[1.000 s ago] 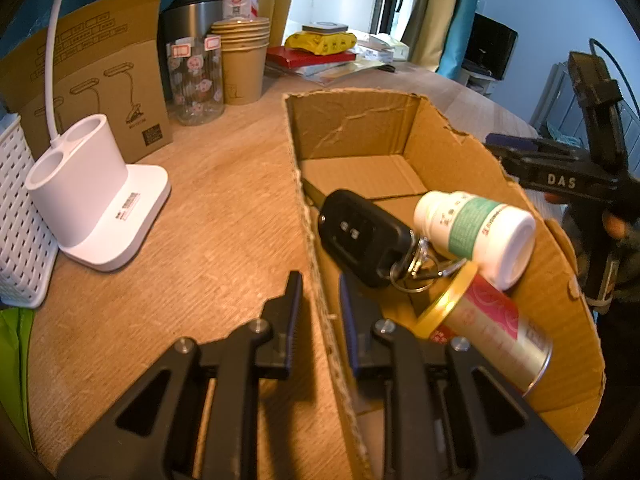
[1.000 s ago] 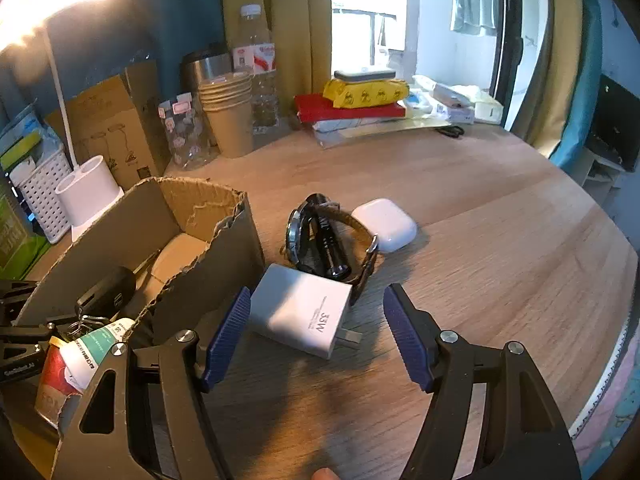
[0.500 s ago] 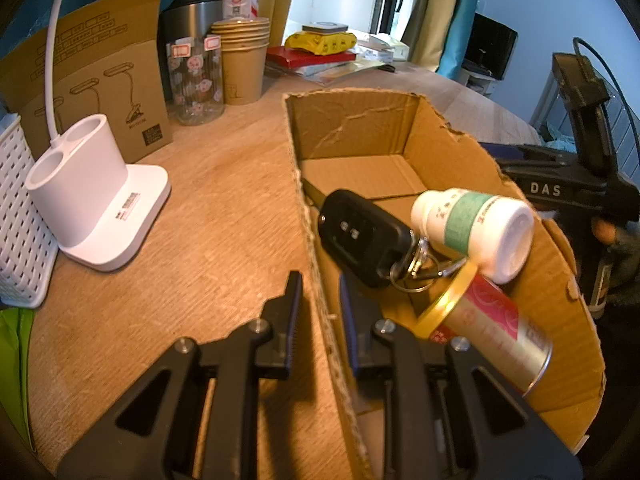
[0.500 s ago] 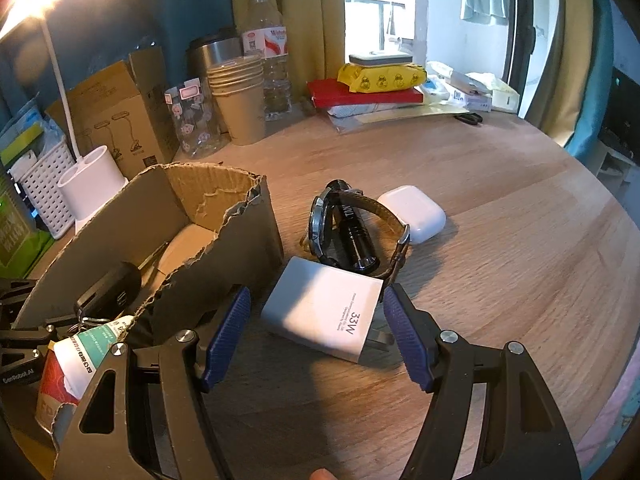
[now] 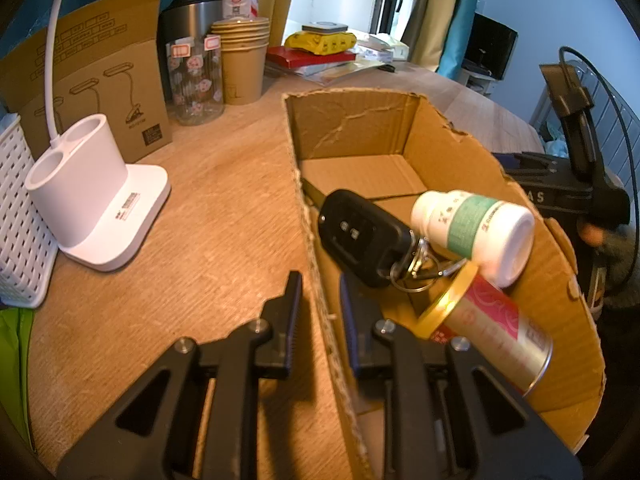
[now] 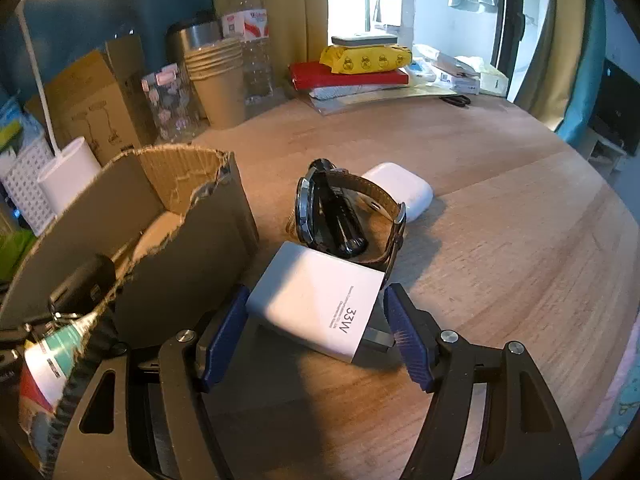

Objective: Organize rigid objects
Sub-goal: 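Close the right gripper around the white charger block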

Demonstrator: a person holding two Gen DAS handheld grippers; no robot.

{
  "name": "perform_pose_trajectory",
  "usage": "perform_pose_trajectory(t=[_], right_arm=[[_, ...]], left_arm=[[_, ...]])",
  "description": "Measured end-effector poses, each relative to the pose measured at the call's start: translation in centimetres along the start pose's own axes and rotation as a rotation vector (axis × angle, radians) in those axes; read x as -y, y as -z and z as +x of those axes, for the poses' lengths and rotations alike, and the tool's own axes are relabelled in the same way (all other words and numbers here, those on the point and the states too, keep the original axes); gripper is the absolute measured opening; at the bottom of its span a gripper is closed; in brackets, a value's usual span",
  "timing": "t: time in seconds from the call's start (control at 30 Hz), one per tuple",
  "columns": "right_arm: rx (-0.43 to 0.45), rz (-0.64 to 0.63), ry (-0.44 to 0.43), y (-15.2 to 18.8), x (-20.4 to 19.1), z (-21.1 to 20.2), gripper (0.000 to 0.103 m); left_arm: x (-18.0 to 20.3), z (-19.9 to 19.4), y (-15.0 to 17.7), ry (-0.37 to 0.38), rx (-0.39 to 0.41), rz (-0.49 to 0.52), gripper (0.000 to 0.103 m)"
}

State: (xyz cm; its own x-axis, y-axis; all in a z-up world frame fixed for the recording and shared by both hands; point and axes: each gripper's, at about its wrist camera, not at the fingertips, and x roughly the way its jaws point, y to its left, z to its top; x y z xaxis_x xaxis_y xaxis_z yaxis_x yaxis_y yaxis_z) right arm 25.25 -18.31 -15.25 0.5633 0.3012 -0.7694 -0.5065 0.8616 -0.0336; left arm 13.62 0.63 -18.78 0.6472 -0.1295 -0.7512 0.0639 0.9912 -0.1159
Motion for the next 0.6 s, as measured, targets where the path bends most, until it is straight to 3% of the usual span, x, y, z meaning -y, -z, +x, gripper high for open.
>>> perform_pose_trajectory(t=[0.6], right_arm=[[0.003,-0.008,0.007,0.18,0.04,0.31,0.072]], left_arm=[[0.03,0.01,0.02,0.001,0.0,-0.001,0.02]])
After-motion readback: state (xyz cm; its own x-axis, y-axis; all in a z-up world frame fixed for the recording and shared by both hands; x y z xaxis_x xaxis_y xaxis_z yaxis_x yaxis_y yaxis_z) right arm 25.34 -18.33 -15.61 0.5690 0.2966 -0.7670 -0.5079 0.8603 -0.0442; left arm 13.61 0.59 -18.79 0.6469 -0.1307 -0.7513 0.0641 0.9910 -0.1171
